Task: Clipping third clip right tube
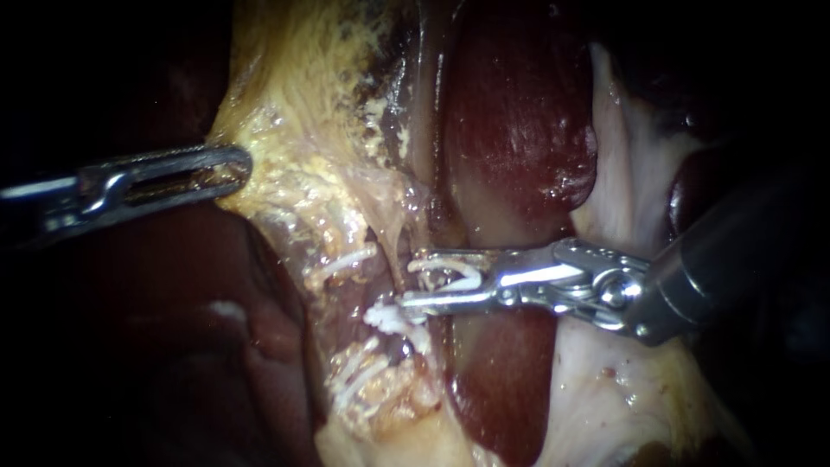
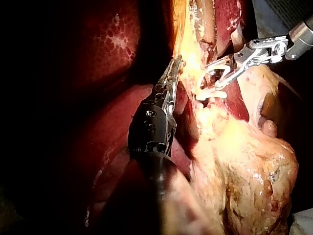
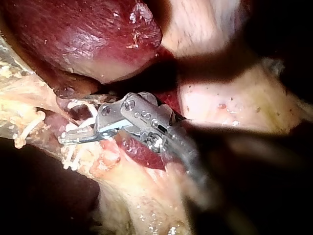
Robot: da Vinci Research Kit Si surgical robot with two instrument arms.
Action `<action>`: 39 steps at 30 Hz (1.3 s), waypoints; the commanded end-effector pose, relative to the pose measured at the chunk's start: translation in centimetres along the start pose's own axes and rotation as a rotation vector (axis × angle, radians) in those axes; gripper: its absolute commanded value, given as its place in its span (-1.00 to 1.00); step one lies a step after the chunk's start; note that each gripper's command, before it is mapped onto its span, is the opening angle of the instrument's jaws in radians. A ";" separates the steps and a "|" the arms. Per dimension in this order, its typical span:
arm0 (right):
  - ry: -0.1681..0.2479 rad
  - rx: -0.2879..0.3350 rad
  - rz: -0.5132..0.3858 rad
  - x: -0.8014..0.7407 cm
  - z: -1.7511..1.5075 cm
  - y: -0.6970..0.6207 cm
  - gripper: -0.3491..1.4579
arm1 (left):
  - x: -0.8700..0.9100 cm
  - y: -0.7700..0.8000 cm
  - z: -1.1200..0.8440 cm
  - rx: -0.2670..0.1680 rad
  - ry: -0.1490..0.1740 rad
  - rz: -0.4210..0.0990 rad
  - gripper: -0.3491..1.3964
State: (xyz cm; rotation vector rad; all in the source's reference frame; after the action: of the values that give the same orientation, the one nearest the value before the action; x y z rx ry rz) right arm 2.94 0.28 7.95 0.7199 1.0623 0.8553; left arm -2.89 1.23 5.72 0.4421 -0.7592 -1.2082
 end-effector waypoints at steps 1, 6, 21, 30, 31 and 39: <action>0.001 -0.003 0.002 0.00 0.04 0.01 0.05 | 0.00 0.00 0.00 0.000 0.000 0.000 -1.00; -0.004 0.008 0.004 0.04 0.17 0.00 0.05 | 0.00 -0.01 -0.01 -0.001 0.000 0.000 -1.00; 0.002 0.195 0.081 0.08 0.19 -0.10 0.02 | 0.00 -0.02 -0.01 -0.001 0.000 0.000 -1.00; -0.005 0.247 0.107 0.12 0.15 -0.16 0.02 | 0.01 -0.02 -0.01 -0.001 0.000 0.000 -1.00; -0.002 0.249 0.108 0.13 0.15 -0.16 0.02 | 0.01 -0.02 -0.01 -0.001 0.000 0.000 -1.00; 0.022 0.268 0.118 0.25 0.09 -0.16 -0.02 | 0.01 -0.02 -0.02 -0.001 -0.001 -0.001 -1.00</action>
State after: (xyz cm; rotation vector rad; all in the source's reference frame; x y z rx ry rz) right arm 3.12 0.43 7.73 1.0124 1.1818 0.8324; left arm -2.90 1.21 5.70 0.4410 -0.7587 -1.2095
